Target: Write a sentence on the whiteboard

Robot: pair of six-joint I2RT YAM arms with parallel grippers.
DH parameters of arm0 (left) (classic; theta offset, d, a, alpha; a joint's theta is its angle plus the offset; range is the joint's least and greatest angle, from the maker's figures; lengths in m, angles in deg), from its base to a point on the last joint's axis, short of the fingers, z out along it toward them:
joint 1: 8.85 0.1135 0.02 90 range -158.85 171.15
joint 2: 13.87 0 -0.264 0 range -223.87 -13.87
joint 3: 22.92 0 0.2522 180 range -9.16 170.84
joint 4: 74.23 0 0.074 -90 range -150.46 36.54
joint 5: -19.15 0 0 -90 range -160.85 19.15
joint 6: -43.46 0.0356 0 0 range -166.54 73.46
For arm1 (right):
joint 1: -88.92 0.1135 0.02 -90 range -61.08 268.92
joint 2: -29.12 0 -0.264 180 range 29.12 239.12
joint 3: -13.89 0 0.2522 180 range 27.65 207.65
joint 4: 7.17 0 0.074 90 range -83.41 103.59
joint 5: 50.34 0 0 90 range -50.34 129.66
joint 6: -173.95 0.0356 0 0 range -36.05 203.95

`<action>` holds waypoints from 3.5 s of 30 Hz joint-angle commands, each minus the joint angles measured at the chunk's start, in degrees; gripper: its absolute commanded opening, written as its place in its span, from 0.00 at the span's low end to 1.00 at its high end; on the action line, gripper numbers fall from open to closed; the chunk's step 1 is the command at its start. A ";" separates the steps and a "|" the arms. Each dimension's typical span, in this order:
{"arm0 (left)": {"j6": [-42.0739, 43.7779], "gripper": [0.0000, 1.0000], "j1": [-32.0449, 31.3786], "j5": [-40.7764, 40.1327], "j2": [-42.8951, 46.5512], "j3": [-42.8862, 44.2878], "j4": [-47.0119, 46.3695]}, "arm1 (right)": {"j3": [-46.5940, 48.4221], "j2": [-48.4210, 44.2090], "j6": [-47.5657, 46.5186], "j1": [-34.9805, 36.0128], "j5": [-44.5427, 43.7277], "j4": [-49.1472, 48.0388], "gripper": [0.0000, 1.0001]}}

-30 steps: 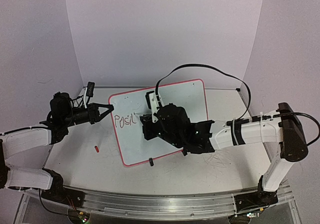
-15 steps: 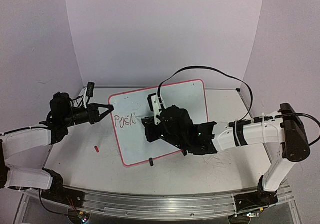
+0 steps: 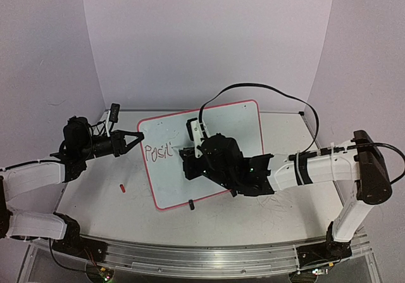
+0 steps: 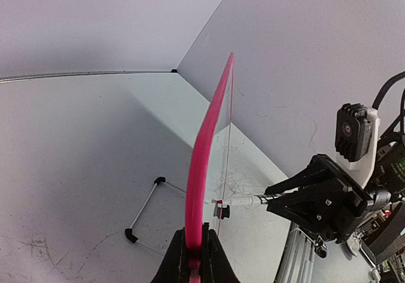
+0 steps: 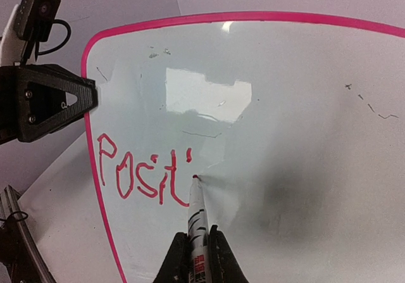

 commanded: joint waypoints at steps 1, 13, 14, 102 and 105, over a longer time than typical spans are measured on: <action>1.64 0.00 -0.03 0.33 0.71 1.03 -2.39 | 2.21 1.01 1.27 0.12 -1.90 1.16 0.00; 1.64 0.00 -0.03 0.42 0.72 0.94 -2.36 | 0.26 0.21 3.46 1.04 -1.84 2.68 0.00; 1.64 0.00 -0.05 0.43 0.72 0.94 -2.38 | 0.06 0.15 3.64 1.11 -1.97 2.76 0.00; 2.25 0.00 -0.47 -0.35 -0.04 0.85 -2.29 | 1.12 -3.99 -6.81 1.85 -1.96 0.19 0.00; 2.30 0.00 -0.54 -0.38 -0.05 0.85 -2.26 | 1.77 -3.40 -6.72 1.85 -1.26 0.08 0.00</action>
